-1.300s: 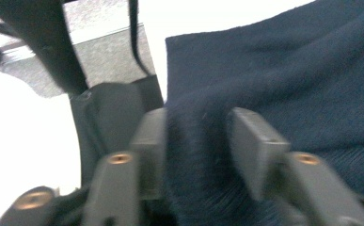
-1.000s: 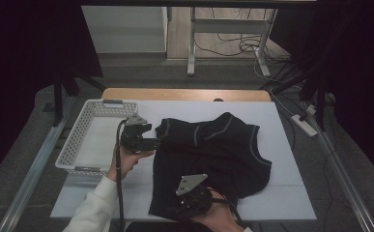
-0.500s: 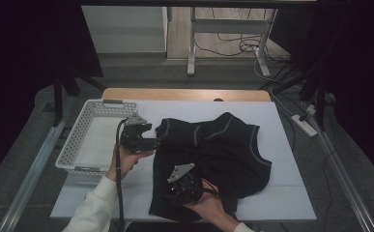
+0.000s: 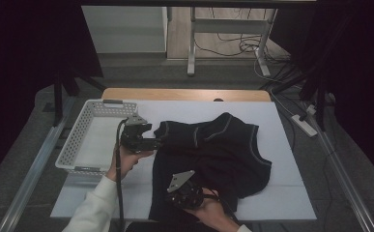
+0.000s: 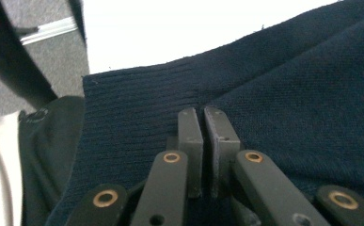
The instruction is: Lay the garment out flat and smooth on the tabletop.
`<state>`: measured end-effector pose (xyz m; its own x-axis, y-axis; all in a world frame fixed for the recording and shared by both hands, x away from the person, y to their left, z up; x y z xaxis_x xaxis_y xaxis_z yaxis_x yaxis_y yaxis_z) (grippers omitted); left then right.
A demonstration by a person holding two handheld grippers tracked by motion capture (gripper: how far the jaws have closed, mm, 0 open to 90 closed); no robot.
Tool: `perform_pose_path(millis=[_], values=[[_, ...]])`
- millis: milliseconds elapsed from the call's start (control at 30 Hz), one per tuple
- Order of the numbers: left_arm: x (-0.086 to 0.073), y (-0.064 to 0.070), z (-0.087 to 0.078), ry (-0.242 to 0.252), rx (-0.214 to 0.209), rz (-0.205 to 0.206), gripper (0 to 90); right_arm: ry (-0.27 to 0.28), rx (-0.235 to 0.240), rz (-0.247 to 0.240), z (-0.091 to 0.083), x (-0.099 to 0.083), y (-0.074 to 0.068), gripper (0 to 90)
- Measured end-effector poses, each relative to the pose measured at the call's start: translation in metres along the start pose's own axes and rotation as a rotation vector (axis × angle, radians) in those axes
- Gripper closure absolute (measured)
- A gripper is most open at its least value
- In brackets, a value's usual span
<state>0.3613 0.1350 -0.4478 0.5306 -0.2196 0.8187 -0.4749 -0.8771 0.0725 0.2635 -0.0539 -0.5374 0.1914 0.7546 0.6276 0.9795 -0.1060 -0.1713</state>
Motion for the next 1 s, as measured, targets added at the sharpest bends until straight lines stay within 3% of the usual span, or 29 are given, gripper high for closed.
perform_pose_path(millis=[233,367,500,633,700,800,900,1000], values=[[0.000,0.000,0.000,0.000,0.000,0.001,20.2,0.013,0.068,-0.002,-0.003,-0.002,-0.019,86.2],[0.000,0.000,0.000,0.000,0.001,0.002,20.1,0.018,0.117,-0.030,-0.002,0.001,-0.035,86.2],[0.000,0.000,0.000,-0.001,0.000,0.002,20.1,0.011,0.115,-0.058,0.002,0.003,-0.040,85.2],[0.000,0.001,0.000,-0.001,-0.001,0.003,20.1,0.098,0.126,0.022,-0.010,0.004,-0.031,66.8],[0.000,0.001,0.001,-0.003,0.000,0.004,20.1,0.138,0.073,0.028,-0.026,0.005,-0.029,56.0],[-0.001,0.000,0.001,-0.004,0.001,0.002,20.1,0.202,0.000,0.050,-0.058,0.000,-0.023,51.4],[-0.001,0.000,0.000,-0.004,0.002,0.003,20.1,0.223,-0.122,0.068,-0.092,-0.018,-0.013,49.4],[-0.001,0.001,0.001,-0.006,0.001,0.001,20.1,0.266,-0.202,0.144,-0.124,-0.044,0.000,48.5]])
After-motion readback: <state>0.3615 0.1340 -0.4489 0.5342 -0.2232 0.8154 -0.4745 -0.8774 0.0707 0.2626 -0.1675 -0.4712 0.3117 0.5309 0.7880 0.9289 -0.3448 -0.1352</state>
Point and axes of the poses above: each handheld gripper's, and its own axes: z roughly forward along the jaws, x roughly out of its top, y roughly to its right, the point moved 2 cm from there along z, roughly forward along the jaws, and after that the axes turned 10 degrees about x, right-handed, at the moved point
